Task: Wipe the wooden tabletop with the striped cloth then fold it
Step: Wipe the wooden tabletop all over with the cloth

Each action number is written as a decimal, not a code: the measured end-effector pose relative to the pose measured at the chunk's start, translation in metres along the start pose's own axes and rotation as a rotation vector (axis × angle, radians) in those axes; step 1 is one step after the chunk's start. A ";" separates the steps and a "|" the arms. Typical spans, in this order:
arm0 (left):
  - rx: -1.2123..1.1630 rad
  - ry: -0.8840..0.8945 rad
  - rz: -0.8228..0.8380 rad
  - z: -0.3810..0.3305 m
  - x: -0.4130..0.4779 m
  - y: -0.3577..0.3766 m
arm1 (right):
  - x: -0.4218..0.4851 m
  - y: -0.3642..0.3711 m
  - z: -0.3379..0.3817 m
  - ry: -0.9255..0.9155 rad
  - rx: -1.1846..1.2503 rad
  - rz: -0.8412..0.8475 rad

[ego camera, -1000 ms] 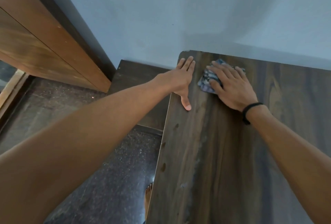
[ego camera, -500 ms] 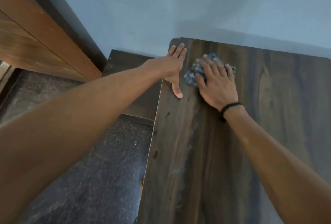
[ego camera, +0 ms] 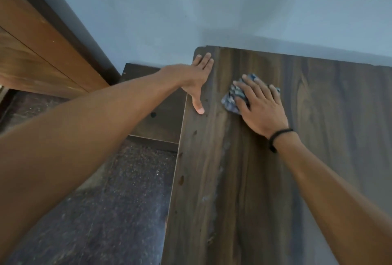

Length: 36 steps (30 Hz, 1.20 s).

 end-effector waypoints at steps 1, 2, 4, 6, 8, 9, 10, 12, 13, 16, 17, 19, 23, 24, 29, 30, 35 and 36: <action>0.007 -0.004 0.006 0.000 0.000 -0.001 | 0.008 0.000 0.007 0.058 0.037 -0.017; 0.011 -0.011 0.005 -0.001 0.001 0.000 | 0.009 0.003 0.017 0.085 0.039 -0.021; 0.020 -0.021 -0.006 -0.004 0.001 0.003 | -0.005 0.016 0.036 -0.018 -0.015 -0.012; 0.015 -0.025 -0.007 -0.004 0.001 0.005 | -0.028 0.024 0.032 -0.122 -0.092 0.011; 0.010 -0.029 -0.010 -0.003 0.001 0.002 | -0.025 0.017 0.017 -0.082 -0.083 -0.006; 0.012 -0.032 -0.009 -0.003 0.001 0.000 | -0.017 0.012 0.013 -0.018 -0.036 -0.020; 0.016 -0.038 -0.008 -0.003 0.002 -0.001 | -0.010 0.010 0.015 0.045 0.010 -0.035; 0.029 -0.049 -0.013 -0.004 0.004 0.002 | -0.012 0.014 0.030 0.069 0.017 -0.037; 0.032 -0.052 -0.014 -0.005 0.004 0.003 | -0.020 0.019 0.038 0.011 -0.005 -0.019; 0.024 -0.055 -0.015 -0.004 0.004 0.004 | -0.050 0.028 0.033 -0.130 -0.098 0.040; 0.024 -0.061 -0.014 -0.004 0.004 0.003 | -0.049 0.025 0.026 -0.110 -0.089 0.030; 0.029 -0.079 -0.007 -0.006 0.004 0.000 | -0.035 0.019 0.019 0.007 -0.024 -0.013; 0.066 -0.109 -0.018 -0.010 0.001 0.000 | -0.040 0.030 0.045 0.017 -0.012 -0.025; 0.067 -0.110 -0.021 -0.010 0.001 0.000 | -0.050 0.034 0.046 -0.036 -0.034 -0.006; 0.081 -0.138 -0.029 -0.011 0.000 -0.003 | -0.040 0.024 0.029 0.077 0.002 -0.047; 0.090 -0.144 -0.027 -0.012 0.001 -0.004 | -0.037 0.024 0.033 0.111 0.018 -0.049; 0.088 -0.153 -0.028 -0.014 0.001 -0.002 | -0.079 0.040 0.043 -0.209 -0.111 0.062; 0.081 -0.151 -0.034 -0.013 0.001 -0.003 | -0.077 0.037 0.035 -0.186 -0.112 0.050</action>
Point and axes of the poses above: each hand's wrist, its own x-axis towards the middle knuckle, its own y-axis out of the palm, z = x × y, the point moved 4 cm from there along x, towards the middle knuckle, and after that the axes turned 11 degrees about z, right-handed, at the moved point
